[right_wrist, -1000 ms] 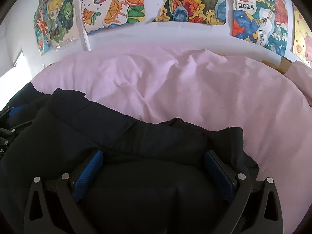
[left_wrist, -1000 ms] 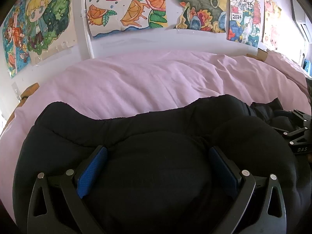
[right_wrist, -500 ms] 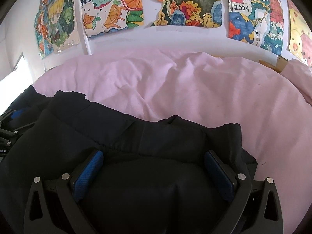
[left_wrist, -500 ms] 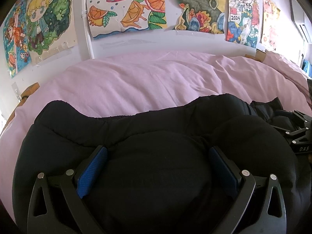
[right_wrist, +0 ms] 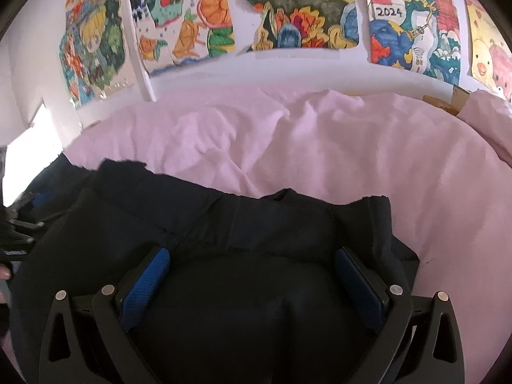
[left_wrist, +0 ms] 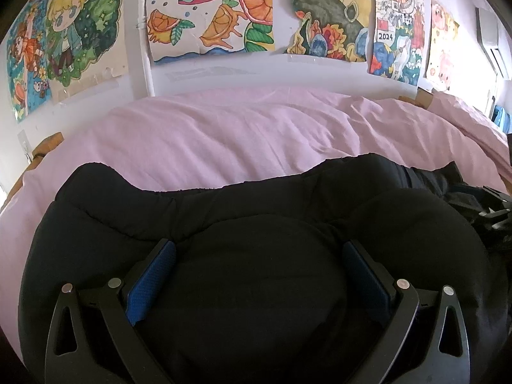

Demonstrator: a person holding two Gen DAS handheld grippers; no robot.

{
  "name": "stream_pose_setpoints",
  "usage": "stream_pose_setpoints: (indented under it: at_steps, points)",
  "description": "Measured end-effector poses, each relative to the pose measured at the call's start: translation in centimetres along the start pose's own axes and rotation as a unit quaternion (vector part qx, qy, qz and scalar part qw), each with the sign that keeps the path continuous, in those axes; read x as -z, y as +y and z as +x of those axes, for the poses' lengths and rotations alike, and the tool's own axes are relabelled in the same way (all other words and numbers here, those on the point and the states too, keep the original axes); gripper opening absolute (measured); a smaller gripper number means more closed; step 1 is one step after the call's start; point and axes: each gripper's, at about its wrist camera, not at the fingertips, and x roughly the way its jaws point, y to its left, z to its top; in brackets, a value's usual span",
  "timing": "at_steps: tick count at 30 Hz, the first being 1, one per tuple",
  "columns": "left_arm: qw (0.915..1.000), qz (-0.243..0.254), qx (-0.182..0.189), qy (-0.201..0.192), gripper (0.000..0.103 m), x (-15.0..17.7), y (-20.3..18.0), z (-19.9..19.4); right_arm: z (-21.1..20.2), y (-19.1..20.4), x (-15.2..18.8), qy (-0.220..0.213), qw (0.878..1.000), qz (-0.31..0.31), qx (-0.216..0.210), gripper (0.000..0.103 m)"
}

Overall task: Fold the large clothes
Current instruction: 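Press both open grippers along the folded edge to flatten it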

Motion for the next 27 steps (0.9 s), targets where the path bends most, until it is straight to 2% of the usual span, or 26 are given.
stream_pose_setpoints:
  at_steps: [4,8,12,18,23,27]
  points:
    - [0.9998,-0.011,0.013,0.004,0.102,-0.4,0.6,-0.5,-3.3,-1.1,-0.7,-0.058,0.997,0.024,-0.033,0.103]
    - [0.9997,-0.014,0.020,-0.002,0.102,-0.8,0.9,-1.8,-5.3,-2.2,-1.2,-0.068,0.996,0.023,-0.051,0.103]
    - [0.9992,-0.005,0.019,-0.034,0.102,-0.6,1.1,-4.2,-6.2,-3.2,-0.9,-0.053,0.997,0.017,-0.057,0.103]
    - [0.9979,-0.002,-0.011,-0.063,0.102,0.4,3.0,-8.4,-6.7,-5.3,0.5,-0.018,0.996,0.046,-0.081,0.103]
    - [0.9973,-0.040,-0.034,-0.051,0.102,2.4,7.0,-11.5,-6.3,-6.6,2.2,0.033,0.991,0.076,-0.105,0.103]
    - [0.9962,-0.079,-0.019,-0.033,0.102,4.0,10.4,-13.3,-6.2,-7.5,3.5,0.061,0.986,0.100,-0.120,0.103]
